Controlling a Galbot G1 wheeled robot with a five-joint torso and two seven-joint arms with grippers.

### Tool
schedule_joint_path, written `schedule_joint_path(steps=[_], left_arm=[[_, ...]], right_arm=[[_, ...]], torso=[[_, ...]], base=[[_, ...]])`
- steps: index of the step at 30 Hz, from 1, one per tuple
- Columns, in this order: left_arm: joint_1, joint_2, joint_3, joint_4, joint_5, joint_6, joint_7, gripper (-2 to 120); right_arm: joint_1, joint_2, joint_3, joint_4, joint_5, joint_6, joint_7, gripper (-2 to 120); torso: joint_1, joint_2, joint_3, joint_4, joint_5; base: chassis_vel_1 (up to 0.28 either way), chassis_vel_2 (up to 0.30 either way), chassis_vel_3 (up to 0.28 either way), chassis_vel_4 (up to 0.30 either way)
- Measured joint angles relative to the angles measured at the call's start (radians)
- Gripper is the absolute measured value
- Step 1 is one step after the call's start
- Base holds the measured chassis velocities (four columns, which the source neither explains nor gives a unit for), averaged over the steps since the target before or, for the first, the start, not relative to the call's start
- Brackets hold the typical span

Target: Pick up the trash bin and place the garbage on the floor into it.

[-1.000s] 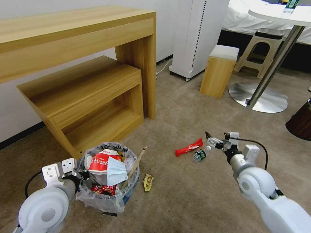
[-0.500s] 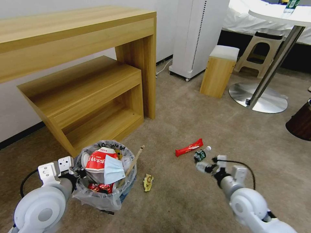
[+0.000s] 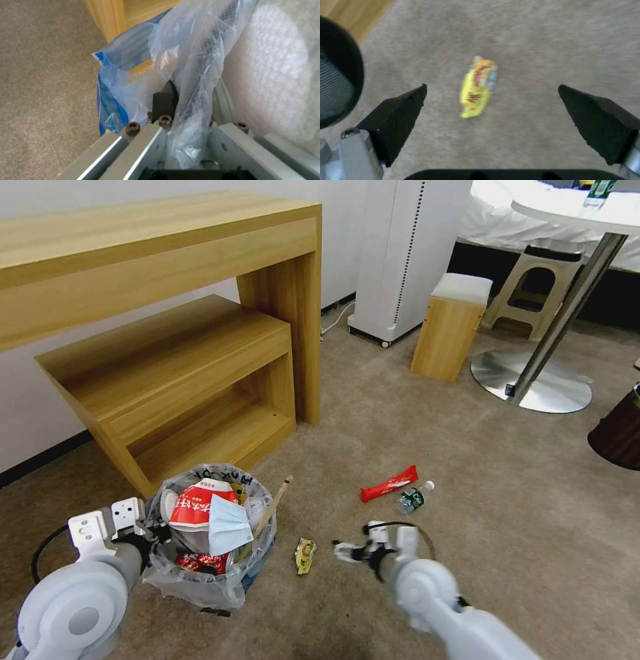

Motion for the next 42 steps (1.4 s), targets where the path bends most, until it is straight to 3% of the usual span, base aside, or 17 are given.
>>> schedule_joint_path(steps=[2,9,29,42], left_arm=[[0.003,0.002,-0.008,0.000,-0.004,0.001,0.000,0],[-0.010,0.003,0.000,0.009,-0.010,0.001,0.003,0],[-0.022,0.002,0.016,0.025,-0.007,0.001,0.015,0],[-0.020,0.000,0.017,0.026,-0.003,0.001,0.017,0]], right_arm=[[-0.003,0.010,-0.018,-0.018,-0.039,0.080,-0.059,100],[-0.014,-0.001,-0.015,-0.037,-0.053,0.130,-0.103,100],[-0.027,0.016,-0.015,-0.085,-0.098,0.185,-0.159,100],[-0.030,0.017,-0.024,-0.106,-0.139,0.232,-0.171,100]], torso=[[0.000,0.000,0.000,-0.0001,0.0000],[0.000,0.000,0.000,-0.0003,0.0001],[0.000,0.000,0.000,-0.0003,0.0002],[0.000,0.000,0.000,0.0002,-0.0001]], base=[[0.000,0.000,0.000,0.000],[0.000,0.000,0.000,0.000],[0.000,0.000,0.000,0.000],[0.124,0.133,-0.123,-0.134]])
